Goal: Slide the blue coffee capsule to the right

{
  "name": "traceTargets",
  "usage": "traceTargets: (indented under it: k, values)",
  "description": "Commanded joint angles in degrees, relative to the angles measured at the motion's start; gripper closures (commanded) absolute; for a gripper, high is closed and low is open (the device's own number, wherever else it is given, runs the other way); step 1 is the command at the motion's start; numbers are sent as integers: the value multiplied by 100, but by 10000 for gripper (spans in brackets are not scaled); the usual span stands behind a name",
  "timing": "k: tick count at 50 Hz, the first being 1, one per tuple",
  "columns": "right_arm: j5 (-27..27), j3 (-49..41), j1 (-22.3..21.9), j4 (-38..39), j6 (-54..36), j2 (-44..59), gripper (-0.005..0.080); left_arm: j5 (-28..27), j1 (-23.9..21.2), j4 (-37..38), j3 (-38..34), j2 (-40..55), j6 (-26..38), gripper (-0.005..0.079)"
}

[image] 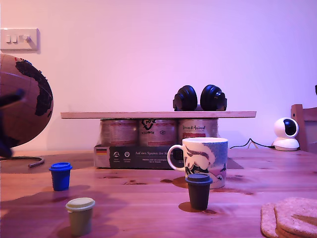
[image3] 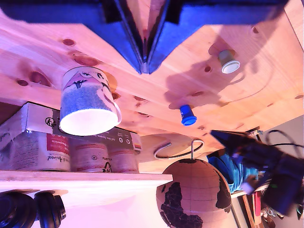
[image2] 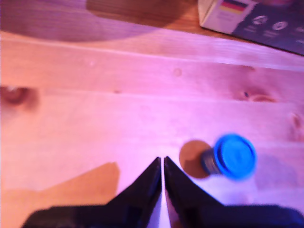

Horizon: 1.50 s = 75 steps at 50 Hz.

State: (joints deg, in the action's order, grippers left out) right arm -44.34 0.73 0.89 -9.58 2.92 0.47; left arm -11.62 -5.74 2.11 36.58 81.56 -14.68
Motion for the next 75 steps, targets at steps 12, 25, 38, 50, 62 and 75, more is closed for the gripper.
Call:
traceTargets:
  k: [12,25,38,50,62,75]
  values:
    - [42,-28,22,0,-11,-35,765,210,-365,168,529,739,164,762]
    - [39,-28,22,0,-11,-35,765,542,-691,295,791,1113,245,762]
    - [42,-28,22,0,-11,-35,764,699,-844,269,802,1255,273,762]
    - [44,-28,22,0,-11,-35,765,717,-968,190,804,1261,269,762]
    - [44,-28,22,0,-11,-35,765,717,-1104,94,804,1261,262,762]
    - [42,-28,22,0,-11,-35,764,713,-1231,15,807,1261,208,762]
